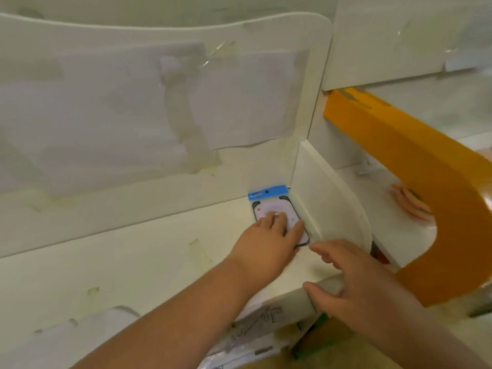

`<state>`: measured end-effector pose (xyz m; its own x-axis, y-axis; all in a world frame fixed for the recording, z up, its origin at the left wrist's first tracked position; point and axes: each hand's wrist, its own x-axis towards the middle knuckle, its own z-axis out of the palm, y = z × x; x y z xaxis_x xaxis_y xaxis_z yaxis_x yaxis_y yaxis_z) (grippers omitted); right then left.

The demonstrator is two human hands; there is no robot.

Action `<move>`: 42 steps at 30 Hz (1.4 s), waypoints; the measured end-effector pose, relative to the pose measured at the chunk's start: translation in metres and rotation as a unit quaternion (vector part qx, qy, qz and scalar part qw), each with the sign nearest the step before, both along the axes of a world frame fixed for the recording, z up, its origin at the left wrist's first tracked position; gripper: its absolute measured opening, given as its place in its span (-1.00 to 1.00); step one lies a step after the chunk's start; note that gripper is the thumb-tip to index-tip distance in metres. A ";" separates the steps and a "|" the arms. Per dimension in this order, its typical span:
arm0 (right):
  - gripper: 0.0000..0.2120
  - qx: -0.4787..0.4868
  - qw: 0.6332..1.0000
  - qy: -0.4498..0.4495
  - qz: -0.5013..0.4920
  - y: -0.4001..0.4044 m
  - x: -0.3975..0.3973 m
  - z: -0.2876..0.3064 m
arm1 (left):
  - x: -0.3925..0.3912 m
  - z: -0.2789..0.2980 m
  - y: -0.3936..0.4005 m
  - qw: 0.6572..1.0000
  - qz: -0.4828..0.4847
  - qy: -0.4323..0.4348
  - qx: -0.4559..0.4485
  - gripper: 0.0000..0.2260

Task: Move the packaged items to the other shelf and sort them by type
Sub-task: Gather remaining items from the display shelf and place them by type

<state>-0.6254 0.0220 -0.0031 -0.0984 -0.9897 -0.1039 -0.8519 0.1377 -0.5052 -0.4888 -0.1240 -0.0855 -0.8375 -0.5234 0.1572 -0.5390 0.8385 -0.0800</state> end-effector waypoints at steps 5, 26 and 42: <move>-0.48 -0.008 0.999 0.024 -0.024 -0.010 0.016 -0.005 | 0.055 0.019 0.006 0.971 0.078 0.177 0.140 -0.47; -0.28 0.060 0.988 0.134 -0.045 -0.091 0.033 -0.074 | 0.154 0.084 0.036 0.308 0.286 0.750 0.510 -0.82; -0.54 -0.015 0.984 0.160 -0.073 -0.087 0.032 -0.044 | 0.168 0.091 0.041 0.242 0.213 0.765 0.558 -0.73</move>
<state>-0.5933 -0.0647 -0.0473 -0.2619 -0.9650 -0.0157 -0.9407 0.2589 -0.2191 -0.3210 -0.0829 0.0050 -0.0790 -0.9420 -0.3260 0.7205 -0.2800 0.6344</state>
